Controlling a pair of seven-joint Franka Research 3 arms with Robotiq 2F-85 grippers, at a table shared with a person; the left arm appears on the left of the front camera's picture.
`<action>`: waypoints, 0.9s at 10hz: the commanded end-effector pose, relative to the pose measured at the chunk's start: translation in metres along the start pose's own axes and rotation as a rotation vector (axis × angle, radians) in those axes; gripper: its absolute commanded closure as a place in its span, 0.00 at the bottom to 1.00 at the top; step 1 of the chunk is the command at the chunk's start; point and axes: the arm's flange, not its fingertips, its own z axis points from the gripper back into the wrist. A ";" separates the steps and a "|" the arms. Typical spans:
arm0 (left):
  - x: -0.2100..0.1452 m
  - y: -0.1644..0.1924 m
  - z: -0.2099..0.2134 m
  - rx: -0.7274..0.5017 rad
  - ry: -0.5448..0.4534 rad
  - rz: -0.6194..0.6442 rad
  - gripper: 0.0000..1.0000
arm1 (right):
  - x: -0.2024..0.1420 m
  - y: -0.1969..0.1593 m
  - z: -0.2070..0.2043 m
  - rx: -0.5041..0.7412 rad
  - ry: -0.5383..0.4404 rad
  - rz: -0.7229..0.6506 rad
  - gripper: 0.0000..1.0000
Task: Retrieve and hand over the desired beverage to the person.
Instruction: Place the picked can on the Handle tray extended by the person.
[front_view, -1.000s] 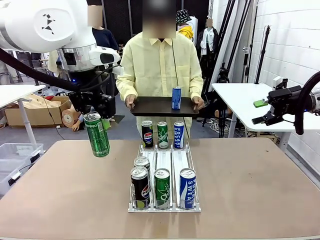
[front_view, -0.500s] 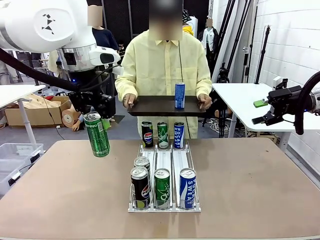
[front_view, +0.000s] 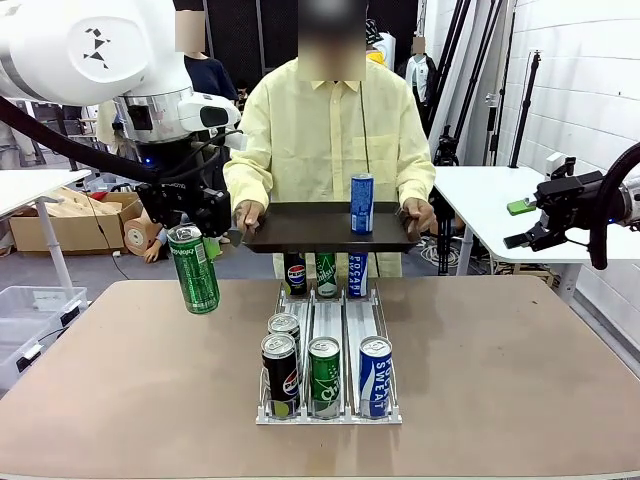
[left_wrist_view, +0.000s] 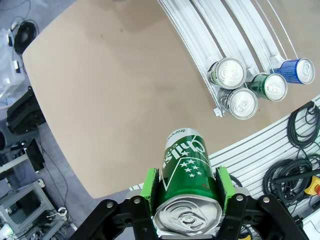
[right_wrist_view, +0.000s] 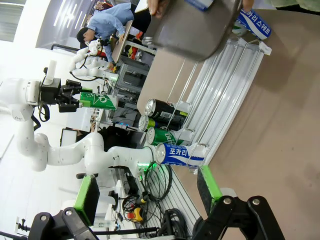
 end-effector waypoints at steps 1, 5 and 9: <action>0.001 0.002 0.004 0.000 -0.008 0.016 0.70 | 0.000 0.001 0.000 0.004 0.002 0.000 0.00; 0.001 0.002 0.004 0.000 -0.008 0.016 0.70 | 0.000 0.001 0.000 0.004 0.002 0.000 0.00; 0.000 0.000 0.000 0.000 0.000 0.000 0.70 | 0.000 0.001 0.000 0.004 0.002 0.000 0.00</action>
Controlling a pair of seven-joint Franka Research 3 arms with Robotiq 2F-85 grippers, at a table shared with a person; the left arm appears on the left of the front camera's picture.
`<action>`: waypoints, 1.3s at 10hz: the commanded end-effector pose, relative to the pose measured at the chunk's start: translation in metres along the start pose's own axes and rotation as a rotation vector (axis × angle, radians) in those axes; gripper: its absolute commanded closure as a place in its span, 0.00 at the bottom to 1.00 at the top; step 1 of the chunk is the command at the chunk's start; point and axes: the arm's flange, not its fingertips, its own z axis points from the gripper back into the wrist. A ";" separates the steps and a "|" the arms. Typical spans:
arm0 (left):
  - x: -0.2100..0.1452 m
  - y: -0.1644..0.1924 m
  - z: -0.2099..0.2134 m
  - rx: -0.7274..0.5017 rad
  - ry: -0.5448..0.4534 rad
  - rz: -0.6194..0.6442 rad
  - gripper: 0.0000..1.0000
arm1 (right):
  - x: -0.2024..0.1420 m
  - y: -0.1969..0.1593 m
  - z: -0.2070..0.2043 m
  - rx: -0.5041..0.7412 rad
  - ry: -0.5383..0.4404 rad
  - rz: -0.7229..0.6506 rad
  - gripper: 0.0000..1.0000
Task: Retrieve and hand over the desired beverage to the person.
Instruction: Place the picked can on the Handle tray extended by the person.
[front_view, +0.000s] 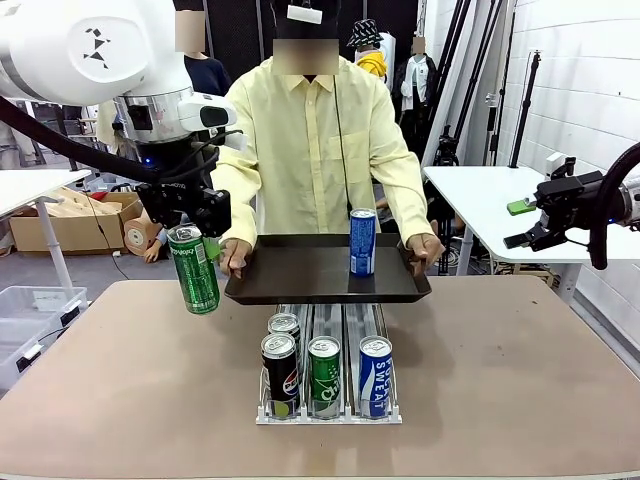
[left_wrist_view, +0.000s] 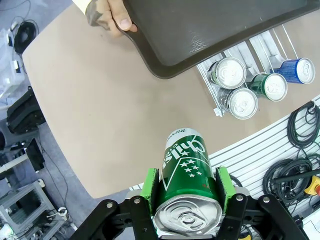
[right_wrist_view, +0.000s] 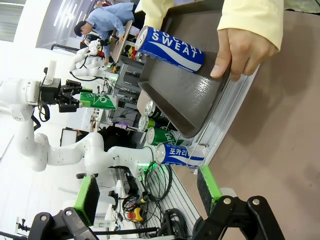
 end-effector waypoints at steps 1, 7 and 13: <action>0.014 -0.001 0.001 0.004 0.015 -0.015 0.70 | 0.000 0.001 0.000 0.004 0.002 0.000 0.00; 0.092 -0.002 -0.010 0.004 0.048 -0.063 0.70 | 0.000 0.001 0.000 0.004 0.002 0.000 0.00; 0.172 -0.001 -0.026 -0.029 0.108 -0.105 0.70 | 0.000 0.001 0.000 0.004 0.002 0.000 0.00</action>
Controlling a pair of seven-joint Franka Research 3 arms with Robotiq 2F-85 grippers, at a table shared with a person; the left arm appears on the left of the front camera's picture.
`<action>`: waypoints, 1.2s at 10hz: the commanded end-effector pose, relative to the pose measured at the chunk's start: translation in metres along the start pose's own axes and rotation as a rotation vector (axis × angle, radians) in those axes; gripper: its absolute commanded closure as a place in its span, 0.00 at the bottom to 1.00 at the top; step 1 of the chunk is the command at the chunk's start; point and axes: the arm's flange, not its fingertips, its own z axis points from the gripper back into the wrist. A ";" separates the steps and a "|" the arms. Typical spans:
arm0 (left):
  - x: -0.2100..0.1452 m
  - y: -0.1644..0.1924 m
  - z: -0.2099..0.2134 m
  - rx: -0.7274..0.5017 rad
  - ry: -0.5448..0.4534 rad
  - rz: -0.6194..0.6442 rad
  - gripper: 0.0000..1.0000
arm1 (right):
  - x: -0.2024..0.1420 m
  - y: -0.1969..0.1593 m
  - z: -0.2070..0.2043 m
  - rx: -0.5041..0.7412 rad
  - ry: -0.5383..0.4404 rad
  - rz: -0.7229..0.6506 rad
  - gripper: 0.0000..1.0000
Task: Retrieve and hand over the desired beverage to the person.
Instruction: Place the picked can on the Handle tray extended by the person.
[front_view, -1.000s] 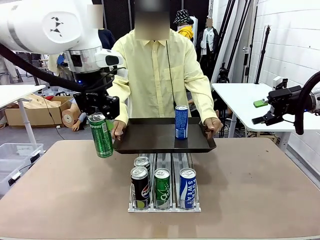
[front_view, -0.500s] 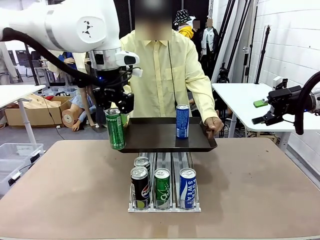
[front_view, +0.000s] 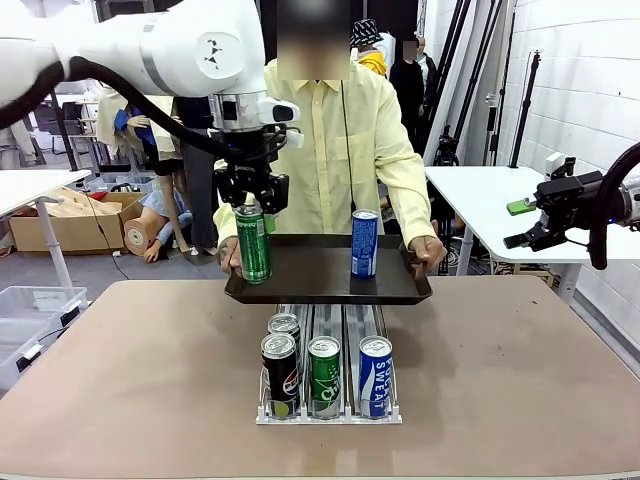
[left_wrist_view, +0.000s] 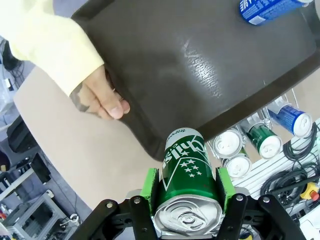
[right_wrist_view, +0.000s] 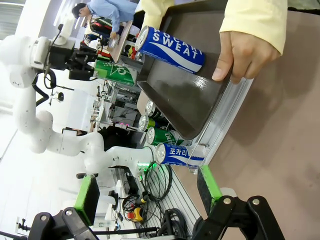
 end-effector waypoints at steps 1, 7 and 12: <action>0.026 0.002 0.009 -0.002 0.003 -0.022 0.70 | 0.000 0.001 0.000 0.004 0.001 0.000 0.00; 0.077 0.012 -0.023 -0.029 -0.001 0.019 0.70 | 0.000 0.001 0.000 0.004 0.001 0.000 0.00; 0.104 0.017 -0.042 -0.013 -0.008 0.017 0.70 | 0.000 0.001 0.000 0.004 0.001 0.000 0.00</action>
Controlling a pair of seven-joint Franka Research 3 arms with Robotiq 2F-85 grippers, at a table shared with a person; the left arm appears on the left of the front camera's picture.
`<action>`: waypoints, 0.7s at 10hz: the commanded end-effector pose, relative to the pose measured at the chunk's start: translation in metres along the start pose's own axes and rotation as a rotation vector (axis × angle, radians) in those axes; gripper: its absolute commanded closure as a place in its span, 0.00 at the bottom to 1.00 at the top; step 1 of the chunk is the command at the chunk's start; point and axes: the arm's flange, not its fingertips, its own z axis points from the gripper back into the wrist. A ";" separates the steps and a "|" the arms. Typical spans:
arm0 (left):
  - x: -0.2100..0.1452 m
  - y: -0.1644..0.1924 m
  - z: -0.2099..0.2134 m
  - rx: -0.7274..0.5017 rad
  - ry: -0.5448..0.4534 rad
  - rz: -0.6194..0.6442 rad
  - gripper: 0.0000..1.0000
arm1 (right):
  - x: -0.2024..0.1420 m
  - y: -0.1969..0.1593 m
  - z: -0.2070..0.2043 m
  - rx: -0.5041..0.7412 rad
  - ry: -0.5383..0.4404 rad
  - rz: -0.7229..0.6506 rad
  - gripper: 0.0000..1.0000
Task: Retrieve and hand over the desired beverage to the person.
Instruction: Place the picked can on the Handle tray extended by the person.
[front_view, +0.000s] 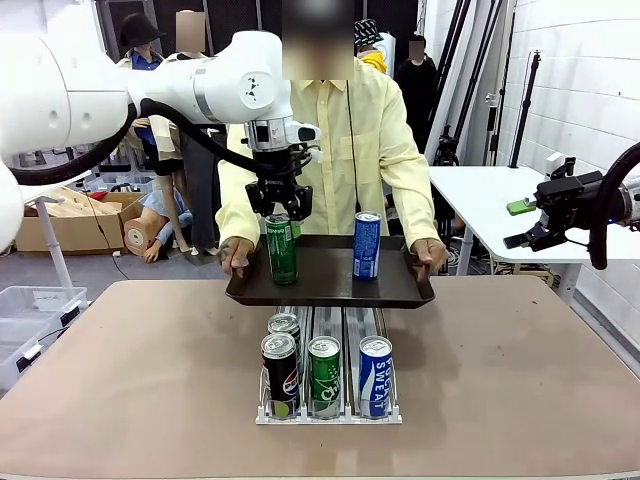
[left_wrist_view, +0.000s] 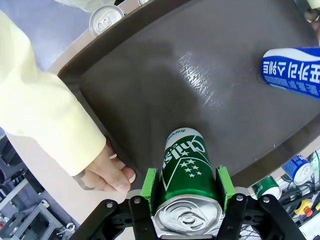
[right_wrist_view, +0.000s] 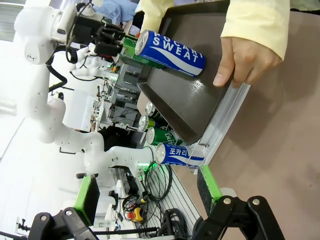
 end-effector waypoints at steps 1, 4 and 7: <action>0.018 -0.003 0.007 0.032 -0.009 0.018 0.70 | 0.000 0.001 0.000 0.004 0.001 0.000 0.00; 0.019 -0.004 0.002 0.037 0.009 0.025 0.70 | 0.000 0.001 0.000 0.004 0.001 0.000 0.00; 0.016 -0.005 0.005 0.037 0.009 0.028 0.57 | 0.000 0.001 0.000 0.004 0.001 0.000 0.00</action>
